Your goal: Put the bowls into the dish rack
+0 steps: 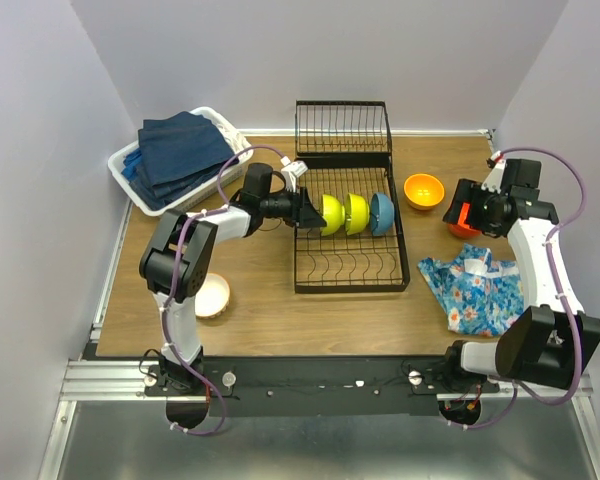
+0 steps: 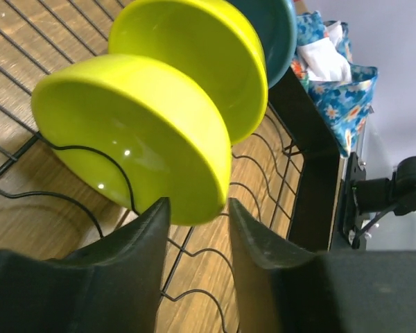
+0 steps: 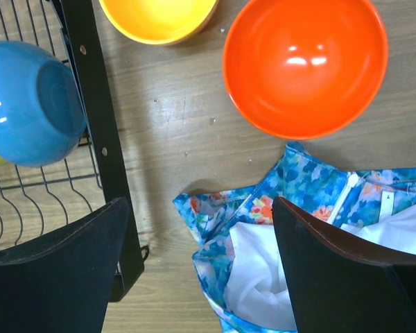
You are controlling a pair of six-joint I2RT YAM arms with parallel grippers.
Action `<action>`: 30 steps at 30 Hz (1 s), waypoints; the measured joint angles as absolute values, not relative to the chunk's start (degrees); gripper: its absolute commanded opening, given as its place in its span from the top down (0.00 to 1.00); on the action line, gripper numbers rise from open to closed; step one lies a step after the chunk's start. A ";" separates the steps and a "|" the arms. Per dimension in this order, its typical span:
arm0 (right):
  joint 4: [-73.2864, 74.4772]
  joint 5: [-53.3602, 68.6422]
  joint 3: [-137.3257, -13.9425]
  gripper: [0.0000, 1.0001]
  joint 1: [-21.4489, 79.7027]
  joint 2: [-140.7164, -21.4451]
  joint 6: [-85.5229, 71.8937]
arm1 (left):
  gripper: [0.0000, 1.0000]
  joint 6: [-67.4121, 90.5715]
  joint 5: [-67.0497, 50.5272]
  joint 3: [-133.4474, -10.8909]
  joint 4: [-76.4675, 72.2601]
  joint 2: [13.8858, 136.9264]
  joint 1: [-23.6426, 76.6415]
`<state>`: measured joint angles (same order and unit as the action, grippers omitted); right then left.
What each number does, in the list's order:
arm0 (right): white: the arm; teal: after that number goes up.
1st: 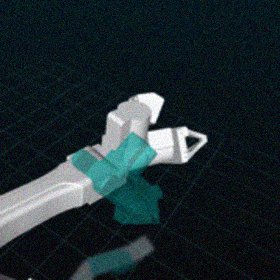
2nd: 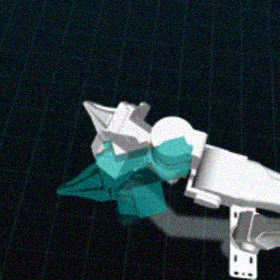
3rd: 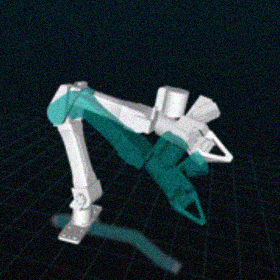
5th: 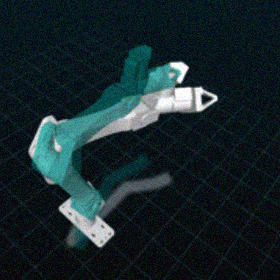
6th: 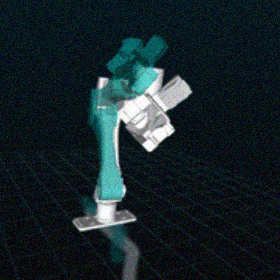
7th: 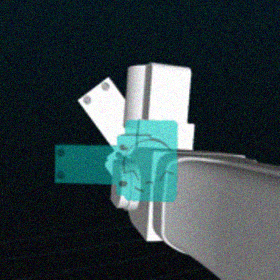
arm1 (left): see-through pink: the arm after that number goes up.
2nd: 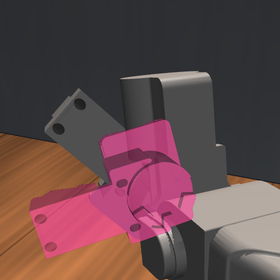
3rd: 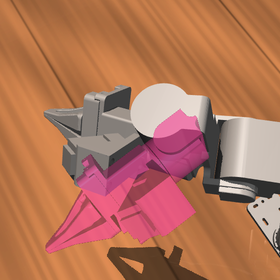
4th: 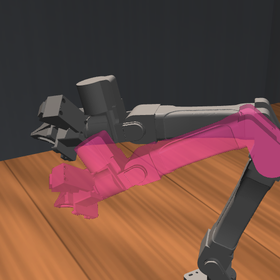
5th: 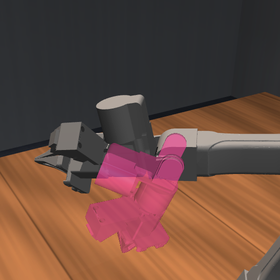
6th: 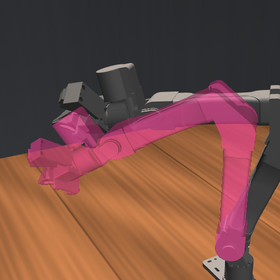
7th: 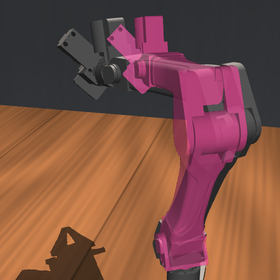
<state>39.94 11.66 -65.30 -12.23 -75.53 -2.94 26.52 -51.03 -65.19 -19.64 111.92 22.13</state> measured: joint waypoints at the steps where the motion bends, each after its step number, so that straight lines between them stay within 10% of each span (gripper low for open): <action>1: 39.94 11.66 -65.06 0.08 -12.23 -75.24 -2.94 | 0.46 25.96 -50.87 -65.19 -19.05 111.66 22.13; 30: 39.88 11.68 -62.81 0.07 -12.23 -72.73 -2.98 | 0.43 -26.09 -30.30 -55.72 41.28 67.96 14.63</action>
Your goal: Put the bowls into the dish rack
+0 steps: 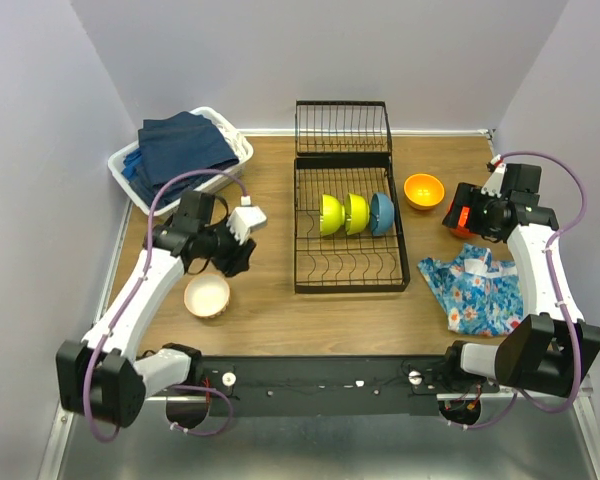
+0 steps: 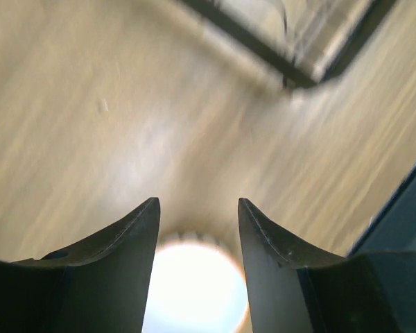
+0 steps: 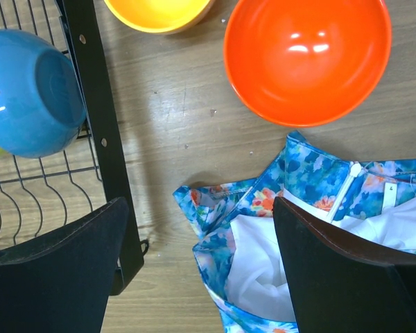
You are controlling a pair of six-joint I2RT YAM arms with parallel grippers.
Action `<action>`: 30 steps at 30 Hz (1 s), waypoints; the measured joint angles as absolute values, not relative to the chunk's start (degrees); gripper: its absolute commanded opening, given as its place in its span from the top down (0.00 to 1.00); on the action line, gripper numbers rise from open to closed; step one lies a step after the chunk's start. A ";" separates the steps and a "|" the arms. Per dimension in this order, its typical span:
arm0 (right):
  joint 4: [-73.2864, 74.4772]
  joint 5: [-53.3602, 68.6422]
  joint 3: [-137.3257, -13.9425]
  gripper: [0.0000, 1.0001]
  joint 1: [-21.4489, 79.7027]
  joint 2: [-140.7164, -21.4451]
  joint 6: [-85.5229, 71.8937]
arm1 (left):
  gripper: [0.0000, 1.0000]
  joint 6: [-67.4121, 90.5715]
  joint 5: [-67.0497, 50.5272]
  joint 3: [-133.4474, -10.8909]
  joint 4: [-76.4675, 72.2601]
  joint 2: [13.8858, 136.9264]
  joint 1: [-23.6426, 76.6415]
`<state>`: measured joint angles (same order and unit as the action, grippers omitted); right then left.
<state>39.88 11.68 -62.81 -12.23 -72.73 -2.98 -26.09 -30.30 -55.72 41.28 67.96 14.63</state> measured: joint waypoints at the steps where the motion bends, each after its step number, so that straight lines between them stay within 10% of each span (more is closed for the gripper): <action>1: 39.88 11.68 -62.81 0.07 -12.23 -72.73 -3.01 | 0.43 -28.58 -28.80 -54.83 44.27 65.91 14.66; 15: 39.55 12.88 -63.40 0.07 -12.23 -72.75 -4.05 | 0.48 -40.56 -17.06 -38.68 59.35 53.04 14.63; 30: 39.55 13.47 -61.98 0.07 -12.23 -70.17 -4.47 | 0.85 -40.32 -13.45 -34.54 53.87 54.85 14.63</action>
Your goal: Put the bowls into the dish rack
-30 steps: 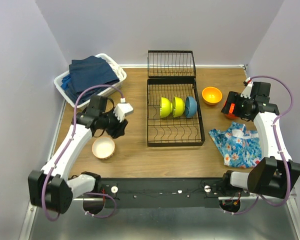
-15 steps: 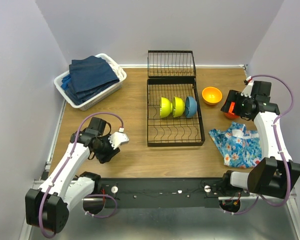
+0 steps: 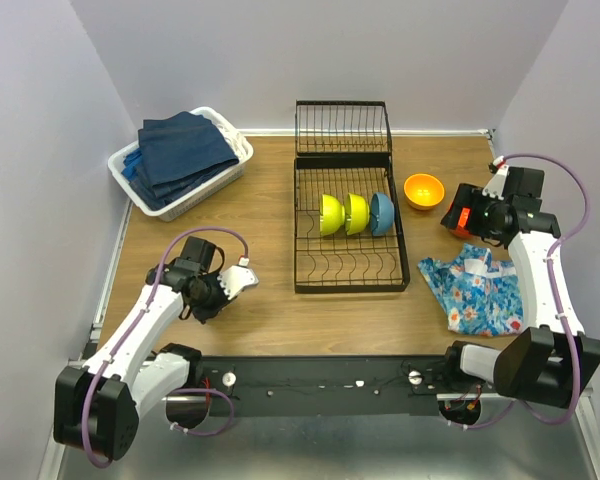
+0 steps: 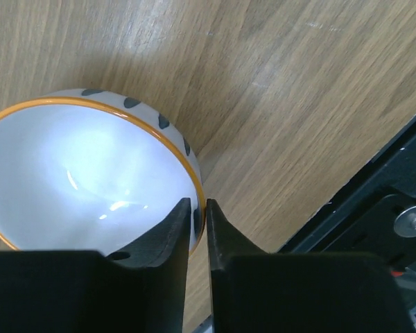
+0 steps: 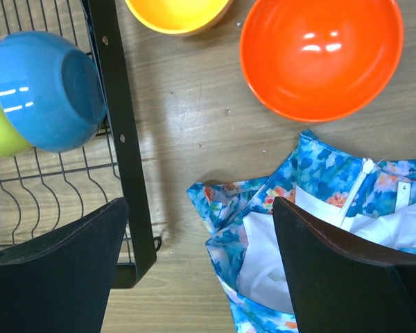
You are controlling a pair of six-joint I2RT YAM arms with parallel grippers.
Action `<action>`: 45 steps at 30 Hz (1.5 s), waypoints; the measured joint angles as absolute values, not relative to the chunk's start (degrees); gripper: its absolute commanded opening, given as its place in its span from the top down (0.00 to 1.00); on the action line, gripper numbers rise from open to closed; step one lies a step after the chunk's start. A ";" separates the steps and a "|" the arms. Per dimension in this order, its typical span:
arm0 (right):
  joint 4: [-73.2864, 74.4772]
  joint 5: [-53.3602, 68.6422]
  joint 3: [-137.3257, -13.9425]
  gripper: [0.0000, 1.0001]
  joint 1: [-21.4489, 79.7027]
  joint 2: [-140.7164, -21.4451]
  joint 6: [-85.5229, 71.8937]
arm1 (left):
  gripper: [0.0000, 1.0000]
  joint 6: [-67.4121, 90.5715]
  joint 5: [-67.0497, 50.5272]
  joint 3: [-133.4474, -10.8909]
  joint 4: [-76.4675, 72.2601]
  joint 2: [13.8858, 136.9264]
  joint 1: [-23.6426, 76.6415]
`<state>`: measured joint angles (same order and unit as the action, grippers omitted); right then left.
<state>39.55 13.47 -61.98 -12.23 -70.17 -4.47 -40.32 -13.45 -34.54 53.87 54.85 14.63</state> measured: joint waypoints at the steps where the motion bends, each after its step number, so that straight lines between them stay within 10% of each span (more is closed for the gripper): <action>1: 39.55 13.54 -61.65 0.08 -12.23 -69.80 -4.47 | 0.92 -40.27 -13.52 -34.54 53.84 55.02 14.63; 18: 39.53 14.57 -60.77 0.08 -12.23 -69.84 -4.47 | 1.00 -32.77 -28.62 -61.04 56.84 66.15 14.72; 33: 39.13 14.63 -60.80 0.08 -12.25 -70.17 -4.71 | 1.00 42.87 -57.84 -54.35 -29.04 92.88 14.74; 45: 39.11 13.56 -60.80 0.08 -12.27 -70.22 -4.60 | 1.00 70.94 -60.84 -56.60 -61.80 107.57 14.74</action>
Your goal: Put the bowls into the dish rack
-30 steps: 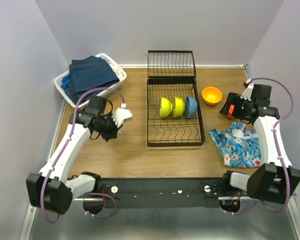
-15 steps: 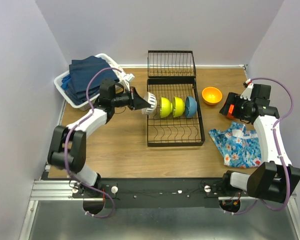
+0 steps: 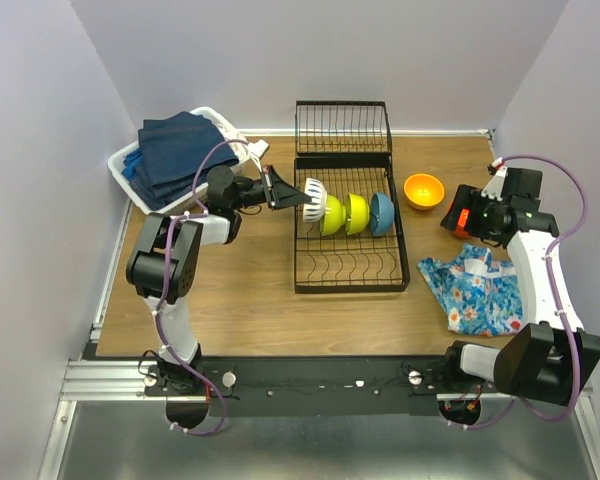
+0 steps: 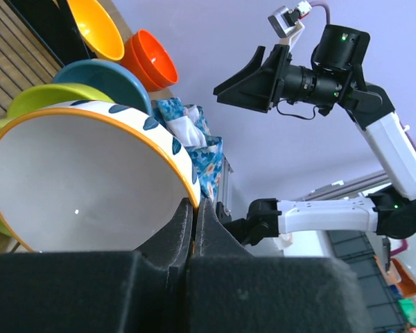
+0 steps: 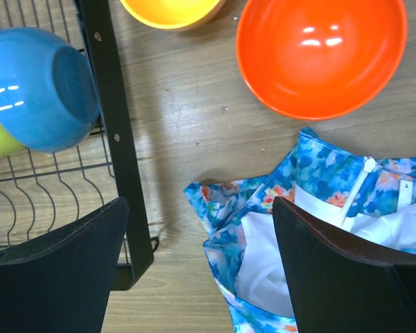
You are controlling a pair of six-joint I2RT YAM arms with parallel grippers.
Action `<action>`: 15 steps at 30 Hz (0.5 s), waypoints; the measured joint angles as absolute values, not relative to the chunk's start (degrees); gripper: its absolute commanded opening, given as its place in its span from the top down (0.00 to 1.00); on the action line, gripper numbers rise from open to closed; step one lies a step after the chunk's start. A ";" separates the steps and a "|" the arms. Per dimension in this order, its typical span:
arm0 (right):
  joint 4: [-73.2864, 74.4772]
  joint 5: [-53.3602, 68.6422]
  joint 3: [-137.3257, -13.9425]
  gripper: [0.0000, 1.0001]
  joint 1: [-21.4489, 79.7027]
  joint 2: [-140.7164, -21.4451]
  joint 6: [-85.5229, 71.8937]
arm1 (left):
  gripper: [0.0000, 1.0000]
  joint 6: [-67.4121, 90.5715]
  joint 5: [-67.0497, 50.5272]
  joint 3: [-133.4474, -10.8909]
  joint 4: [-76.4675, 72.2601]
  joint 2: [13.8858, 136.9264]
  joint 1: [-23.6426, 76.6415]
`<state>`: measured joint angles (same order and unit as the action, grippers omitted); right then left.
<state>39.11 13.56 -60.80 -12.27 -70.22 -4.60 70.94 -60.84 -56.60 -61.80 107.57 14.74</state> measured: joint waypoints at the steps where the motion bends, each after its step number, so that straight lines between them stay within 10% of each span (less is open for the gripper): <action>1: 39.11 13.52 -60.80 0.08 -12.29 -70.24 -4.49 | 1.00 72.01 -60.95 -56.60 -62.92 108.27 14.74; 15: 39.13 12.62 -62.54 0.08 -12.86 -73.36 -4.34 | 1.00 74.24 -61.54 -56.60 -65.23 112.16 13.10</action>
